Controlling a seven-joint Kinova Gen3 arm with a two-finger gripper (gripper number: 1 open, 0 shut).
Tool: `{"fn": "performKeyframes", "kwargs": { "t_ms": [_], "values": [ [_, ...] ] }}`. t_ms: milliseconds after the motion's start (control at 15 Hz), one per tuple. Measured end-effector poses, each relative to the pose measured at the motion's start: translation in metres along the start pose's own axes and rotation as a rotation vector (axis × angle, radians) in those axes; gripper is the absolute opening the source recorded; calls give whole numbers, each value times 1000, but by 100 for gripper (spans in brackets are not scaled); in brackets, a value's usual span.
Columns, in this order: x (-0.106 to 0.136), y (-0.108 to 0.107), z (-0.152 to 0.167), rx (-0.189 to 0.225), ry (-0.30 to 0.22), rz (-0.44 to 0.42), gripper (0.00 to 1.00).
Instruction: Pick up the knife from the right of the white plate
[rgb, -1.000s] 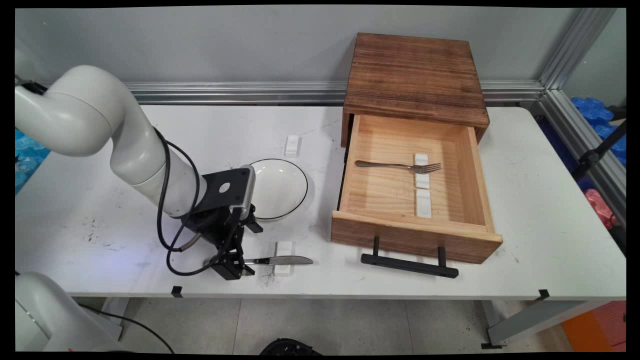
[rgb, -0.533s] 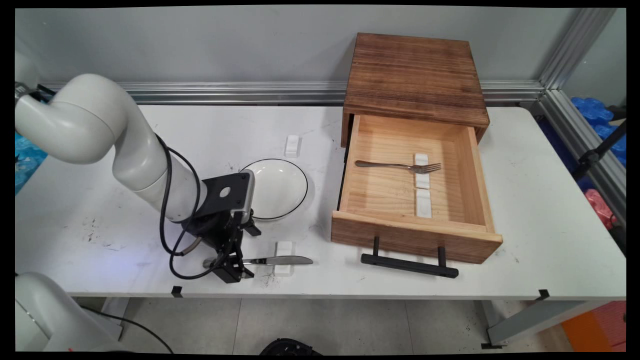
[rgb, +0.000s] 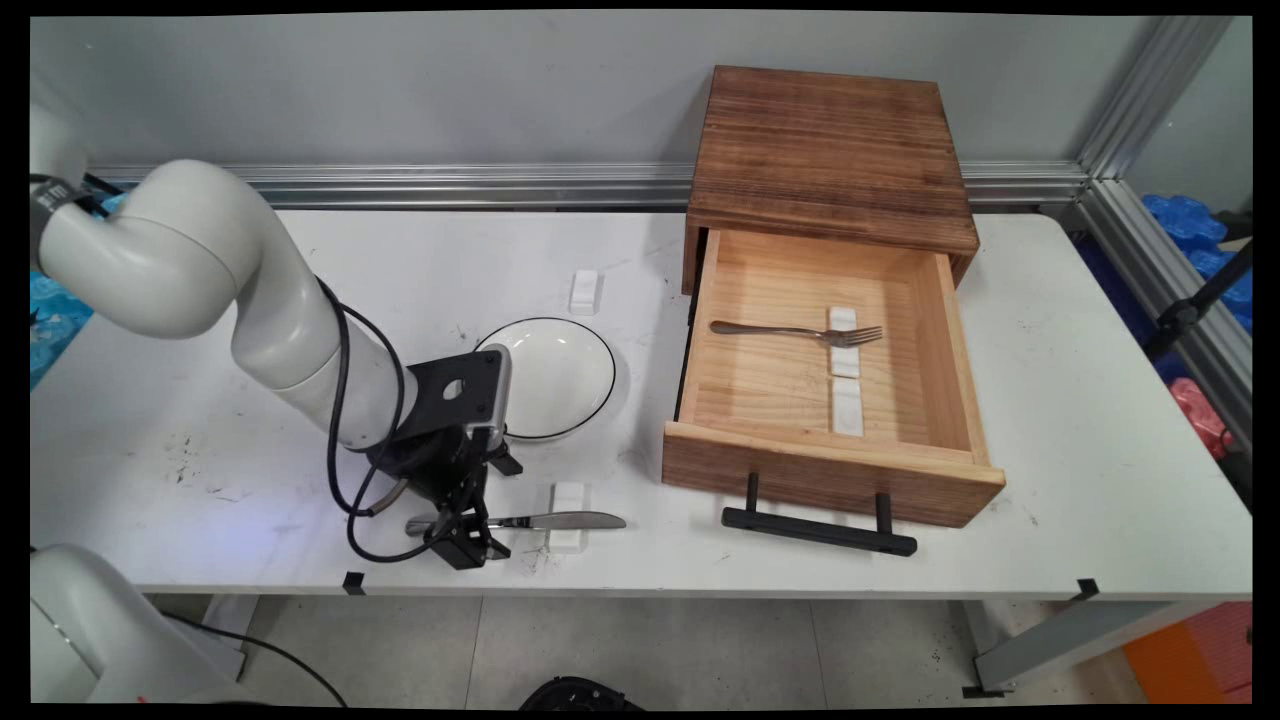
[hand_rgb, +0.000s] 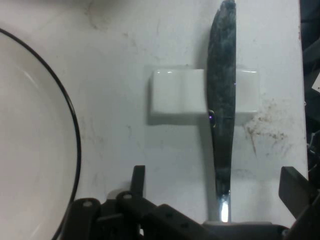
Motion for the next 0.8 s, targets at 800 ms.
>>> {"fn": "performKeyframes", "kwargs": {
  "t_ms": [800],
  "values": [
    [-1,-2,3,3,0,-12,100]
  ]
}}
